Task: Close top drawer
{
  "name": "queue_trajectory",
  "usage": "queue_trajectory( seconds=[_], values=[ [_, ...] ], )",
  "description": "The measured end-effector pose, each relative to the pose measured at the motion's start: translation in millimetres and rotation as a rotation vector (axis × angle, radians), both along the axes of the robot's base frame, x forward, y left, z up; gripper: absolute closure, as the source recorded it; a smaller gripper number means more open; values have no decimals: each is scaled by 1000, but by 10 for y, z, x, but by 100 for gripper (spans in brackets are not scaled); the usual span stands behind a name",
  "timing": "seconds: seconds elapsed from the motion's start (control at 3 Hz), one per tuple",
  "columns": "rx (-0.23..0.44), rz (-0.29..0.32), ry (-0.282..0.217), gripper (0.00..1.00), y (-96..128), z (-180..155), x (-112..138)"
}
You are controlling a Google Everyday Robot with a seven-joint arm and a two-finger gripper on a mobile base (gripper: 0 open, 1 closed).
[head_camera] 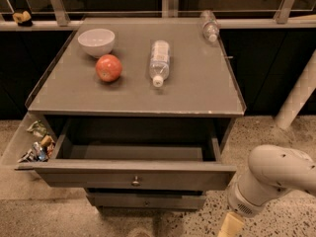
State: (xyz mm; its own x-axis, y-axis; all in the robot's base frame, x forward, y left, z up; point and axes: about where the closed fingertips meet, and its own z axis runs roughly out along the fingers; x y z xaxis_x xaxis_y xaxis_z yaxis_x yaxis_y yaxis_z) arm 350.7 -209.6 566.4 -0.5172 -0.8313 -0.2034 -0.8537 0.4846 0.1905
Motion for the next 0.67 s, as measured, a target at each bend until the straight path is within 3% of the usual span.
queue_trajectory(
  seconds=[0.33, 0.67],
  values=[
    [44, 31, -50, 0, 13, 180, 58],
    [160, 47, -218, 0, 97, 842, 269]
  ],
)
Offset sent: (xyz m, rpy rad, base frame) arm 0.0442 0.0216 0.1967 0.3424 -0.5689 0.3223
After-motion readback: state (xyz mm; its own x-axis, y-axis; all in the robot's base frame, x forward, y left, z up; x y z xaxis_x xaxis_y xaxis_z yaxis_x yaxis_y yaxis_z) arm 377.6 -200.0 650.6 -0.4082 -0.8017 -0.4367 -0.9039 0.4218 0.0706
